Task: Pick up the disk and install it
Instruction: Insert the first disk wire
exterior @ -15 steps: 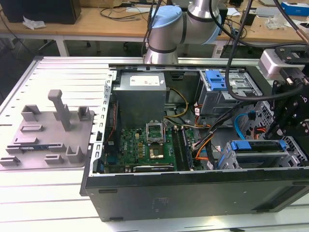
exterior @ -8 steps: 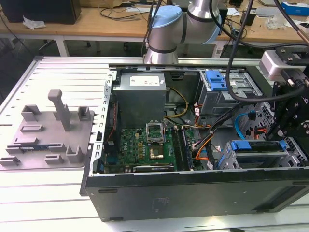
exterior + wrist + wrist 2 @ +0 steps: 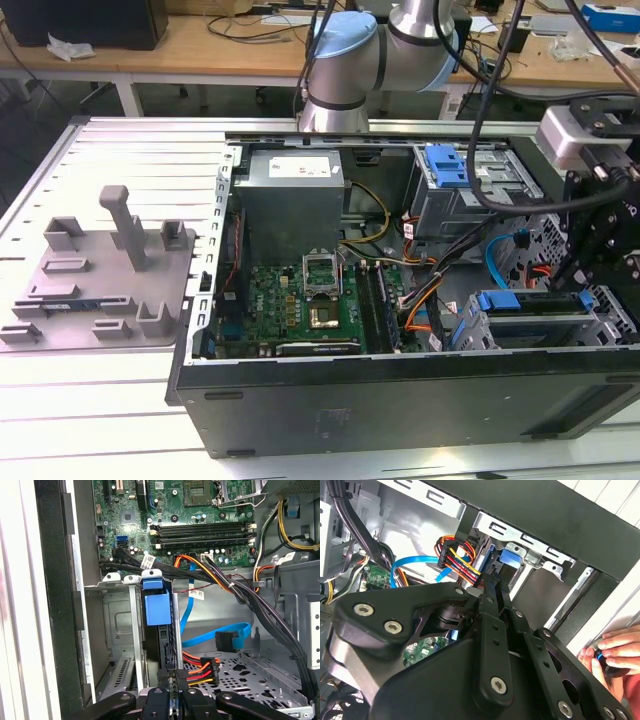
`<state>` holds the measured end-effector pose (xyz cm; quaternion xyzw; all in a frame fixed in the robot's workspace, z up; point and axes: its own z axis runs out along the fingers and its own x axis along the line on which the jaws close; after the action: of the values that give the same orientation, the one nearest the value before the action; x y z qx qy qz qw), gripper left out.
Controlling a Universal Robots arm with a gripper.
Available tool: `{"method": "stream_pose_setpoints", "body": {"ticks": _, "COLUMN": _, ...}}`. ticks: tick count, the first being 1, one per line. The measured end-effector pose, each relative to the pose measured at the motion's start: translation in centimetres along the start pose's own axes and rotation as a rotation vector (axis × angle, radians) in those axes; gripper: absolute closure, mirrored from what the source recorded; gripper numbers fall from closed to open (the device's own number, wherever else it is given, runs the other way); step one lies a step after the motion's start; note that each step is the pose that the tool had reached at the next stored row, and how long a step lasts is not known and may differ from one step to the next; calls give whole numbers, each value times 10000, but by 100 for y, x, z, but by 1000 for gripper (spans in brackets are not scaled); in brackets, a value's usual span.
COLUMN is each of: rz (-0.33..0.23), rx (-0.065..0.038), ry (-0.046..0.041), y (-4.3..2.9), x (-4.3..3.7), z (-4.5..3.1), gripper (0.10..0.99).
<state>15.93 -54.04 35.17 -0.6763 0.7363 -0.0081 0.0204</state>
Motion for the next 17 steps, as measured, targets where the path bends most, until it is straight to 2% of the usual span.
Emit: {"method": "stream_pose_setpoints", "body": {"ticks": 17, "rz": 0, "rx": 0, "ry": 0, "y": 2, "x": 1, "z": 62, "gripper": 918}}
